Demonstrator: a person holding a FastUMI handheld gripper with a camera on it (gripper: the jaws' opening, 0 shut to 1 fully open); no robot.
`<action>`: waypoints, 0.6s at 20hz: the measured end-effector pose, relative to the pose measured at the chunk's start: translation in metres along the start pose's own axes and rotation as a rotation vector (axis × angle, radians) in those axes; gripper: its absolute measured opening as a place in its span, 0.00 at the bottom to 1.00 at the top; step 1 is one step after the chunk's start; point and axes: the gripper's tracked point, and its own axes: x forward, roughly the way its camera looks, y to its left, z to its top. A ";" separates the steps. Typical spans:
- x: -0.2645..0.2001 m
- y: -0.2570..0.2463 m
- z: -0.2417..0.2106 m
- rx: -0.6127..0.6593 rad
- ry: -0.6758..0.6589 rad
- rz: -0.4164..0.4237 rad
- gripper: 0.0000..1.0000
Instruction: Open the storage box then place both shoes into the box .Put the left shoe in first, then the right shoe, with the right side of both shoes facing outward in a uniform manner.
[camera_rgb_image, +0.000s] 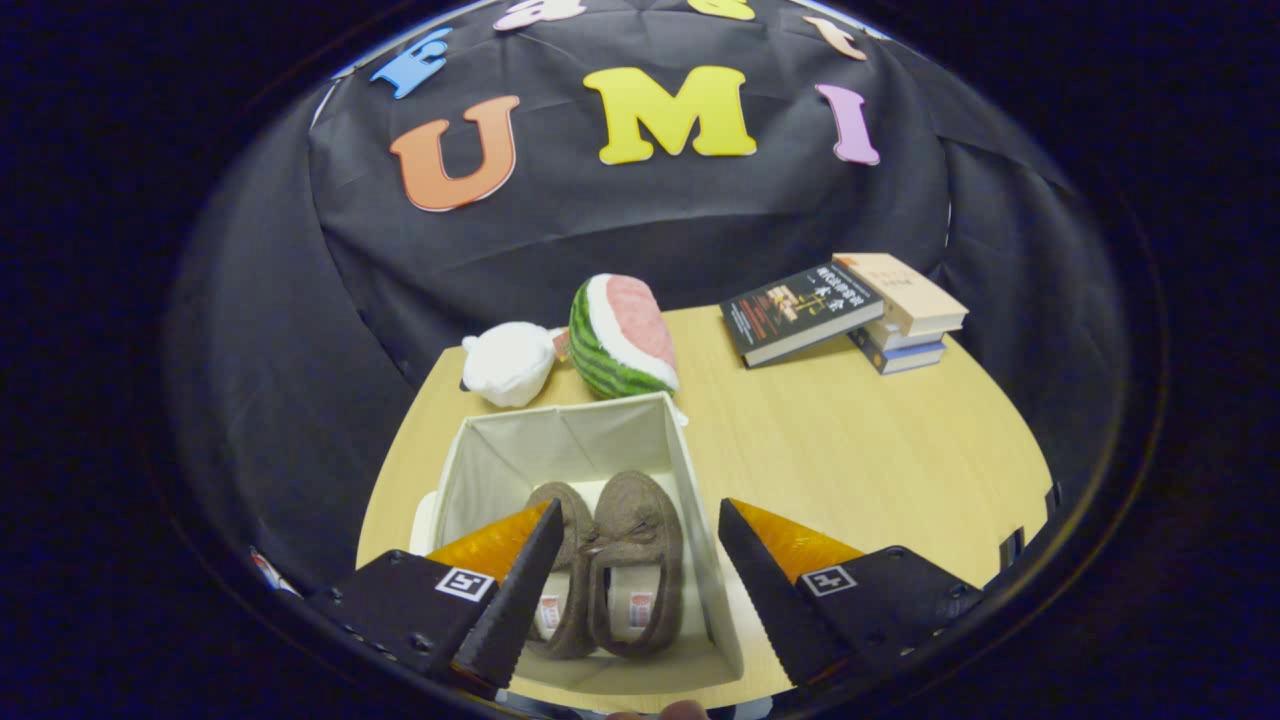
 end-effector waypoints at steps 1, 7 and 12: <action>-0.007 -0.003 0.009 -0.009 -0.028 -0.003 0.96; -0.065 -0.030 0.067 -0.052 -0.205 -0.018 0.97; -0.116 -0.064 0.102 -0.071 -0.334 -0.050 0.97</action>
